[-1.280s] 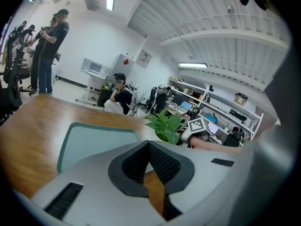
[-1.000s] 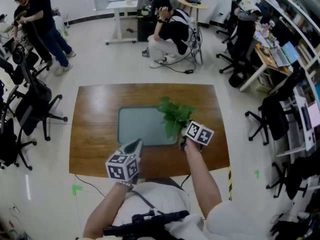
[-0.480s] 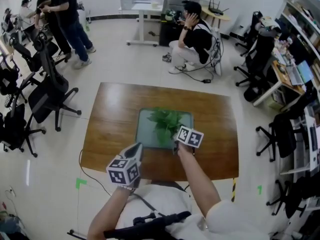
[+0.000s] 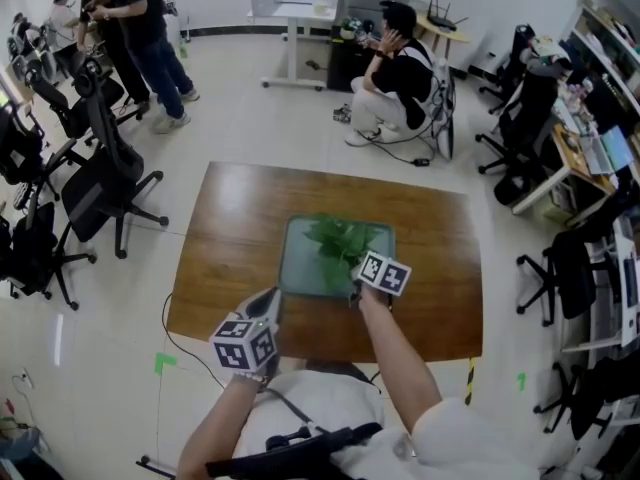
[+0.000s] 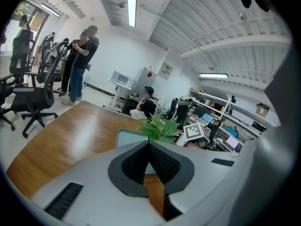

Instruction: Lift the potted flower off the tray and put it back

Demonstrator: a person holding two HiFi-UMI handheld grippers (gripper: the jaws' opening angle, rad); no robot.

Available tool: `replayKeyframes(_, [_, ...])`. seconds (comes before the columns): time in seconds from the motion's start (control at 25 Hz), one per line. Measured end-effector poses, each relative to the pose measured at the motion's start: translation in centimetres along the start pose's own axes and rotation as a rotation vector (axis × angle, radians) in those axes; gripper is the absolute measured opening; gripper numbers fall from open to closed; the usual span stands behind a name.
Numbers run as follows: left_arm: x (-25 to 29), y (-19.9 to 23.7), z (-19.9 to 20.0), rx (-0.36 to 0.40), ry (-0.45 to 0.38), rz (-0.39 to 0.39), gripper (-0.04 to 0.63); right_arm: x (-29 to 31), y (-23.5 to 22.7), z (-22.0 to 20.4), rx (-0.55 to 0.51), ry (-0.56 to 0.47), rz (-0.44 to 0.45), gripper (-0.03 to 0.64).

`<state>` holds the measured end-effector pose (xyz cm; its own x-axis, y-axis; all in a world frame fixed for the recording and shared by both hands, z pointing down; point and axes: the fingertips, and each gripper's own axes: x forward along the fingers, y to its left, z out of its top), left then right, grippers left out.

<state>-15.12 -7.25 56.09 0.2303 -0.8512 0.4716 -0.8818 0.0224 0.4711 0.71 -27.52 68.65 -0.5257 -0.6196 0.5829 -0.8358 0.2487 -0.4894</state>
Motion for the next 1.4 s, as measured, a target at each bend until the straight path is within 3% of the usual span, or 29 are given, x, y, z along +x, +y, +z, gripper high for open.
replayKeyframes(0.12, [0.2,-0.3,-0.1,0.008,0.009,-0.019,-0.003,-0.9,-0.4,0.6,0.03,-0.025,0.002,0.176])
replayKeyframes(0.32, [1.1,-1.1,0.1,0.021,0.011,-0.063,-0.005,-6.0,-1.7,3.7,0.07,-0.159,0.0,0.179])
replayKeyframes(0.52, [1.3,-1.1,1.1,0.057,0.002,-0.097,-0.003,-12.8,-0.3,5.4,0.052,-0.28,0.06,0.042])
replayKeyframes(0.64, [1.4,-1.4,1.3,0.069,0.008,-0.108,-0.003,-15.8,1.6,5.0,-0.033,-0.283,0.066,-0.003])
replayKeyframes(0.96, [0.1,-3.9,1.1,0.108,0.015,-0.186,-0.003,-20.3,7.3,0.9,-0.209,-0.245,0.101,-0.003])
replayKeyframes(1.2, [-0.6,-4.2,0.3,0.098,0.02,-0.206,-0.003,-21.7,8.7,-1.8,-0.251,-0.222,0.049,-0.003])
replayKeyframes(1.4, [-1.2,-4.5,-0.3,0.099,0.019,-0.209,-0.003,-22.9,8.0,-1.6,-0.249,-0.244,0.019,-0.003])
